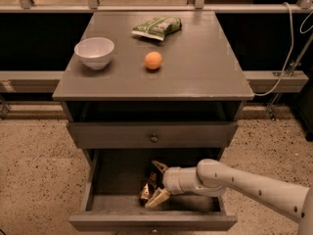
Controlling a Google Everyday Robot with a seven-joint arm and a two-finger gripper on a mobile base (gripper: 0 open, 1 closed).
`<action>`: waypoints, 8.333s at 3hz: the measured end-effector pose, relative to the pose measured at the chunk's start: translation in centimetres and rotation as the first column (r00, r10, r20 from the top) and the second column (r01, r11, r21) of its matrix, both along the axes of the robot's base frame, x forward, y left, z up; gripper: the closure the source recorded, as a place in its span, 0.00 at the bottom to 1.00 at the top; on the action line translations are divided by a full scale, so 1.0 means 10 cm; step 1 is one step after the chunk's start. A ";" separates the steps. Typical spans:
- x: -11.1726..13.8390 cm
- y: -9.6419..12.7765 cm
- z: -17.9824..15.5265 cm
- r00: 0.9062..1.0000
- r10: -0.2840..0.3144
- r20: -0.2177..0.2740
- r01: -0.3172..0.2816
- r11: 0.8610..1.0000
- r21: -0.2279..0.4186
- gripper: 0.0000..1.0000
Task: Pick orange can from middle drawer and place on counter
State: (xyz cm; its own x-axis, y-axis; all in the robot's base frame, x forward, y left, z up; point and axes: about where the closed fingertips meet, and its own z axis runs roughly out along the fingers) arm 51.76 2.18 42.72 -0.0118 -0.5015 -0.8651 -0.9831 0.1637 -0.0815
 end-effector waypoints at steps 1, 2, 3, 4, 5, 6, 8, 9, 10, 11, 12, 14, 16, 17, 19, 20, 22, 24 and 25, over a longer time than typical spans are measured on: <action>0.07 -0.02 -0.13 0.998 -0.054 -0.014 0.054 0.999 0.005 0.00; 0.15 0.00 -0.21 0.996 -0.083 -0.020 0.084 0.996 0.006 0.00; 0.18 0.02 -0.33 0.996 -0.090 -0.025 0.090 0.996 0.006 0.00; 0.17 0.04 -0.45 0.996 -0.080 -0.030 0.080 0.997 0.013 0.22; 0.16 0.04 -0.50 0.997 -0.074 -0.030 0.075 0.997 0.018 0.45; 0.16 0.03 -0.43 0.997 -0.074 -0.005 0.074 0.993 0.096 0.69; 0.03 -0.30 0.56 0.980 -0.089 0.175 0.031 0.951 0.309 1.00; -0.17 -0.50 1.11 0.971 -0.041 0.236 -0.028 0.958 0.284 1.00; -0.31 -0.72 1.67 0.961 0.007 0.277 -0.061 0.980 0.187 1.00; -0.32 -0.93 2.20 0.947 0.053 0.318 -0.093 0.989 0.115 1.00; -0.28 -1.18 2.81 0.927 0.073 0.367 -0.085 0.996 0.019 1.00; -0.06 -1.45 3.66 0.889 0.112 0.443 -0.089 0.993 -0.071 1.00; 0.12 -1.51 4.25 0.846 0.163 0.507 -0.121 0.986 -0.115 1.00; 0.54 -1.66 4.49 0.881 0.083 0.466 -0.063 0.996 -0.058 1.00; 1.12 -1.75 4.74 0.929 -0.048 0.366 0.040 0.999 0.028 1.00; 1.39 -1.66 4.69 0.964 -0.062 0.260 0.058 0.998 0.022 1.00; 1.66 -1.35 4.44 0.994 -0.045 0.096 0.052 0.996 -0.077 0.81; 1.67 -1.27 4.39 0.996 -0.034 0.085 0.040 0.996 -0.077 0.26; 1.67 -1.24 4.38 0.996 -0.030 0.083 0.036 0.996 -0.077 0.03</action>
Offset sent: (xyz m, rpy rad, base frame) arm 0.0258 -0.0026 -0.0321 0.0062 0.0248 -0.1294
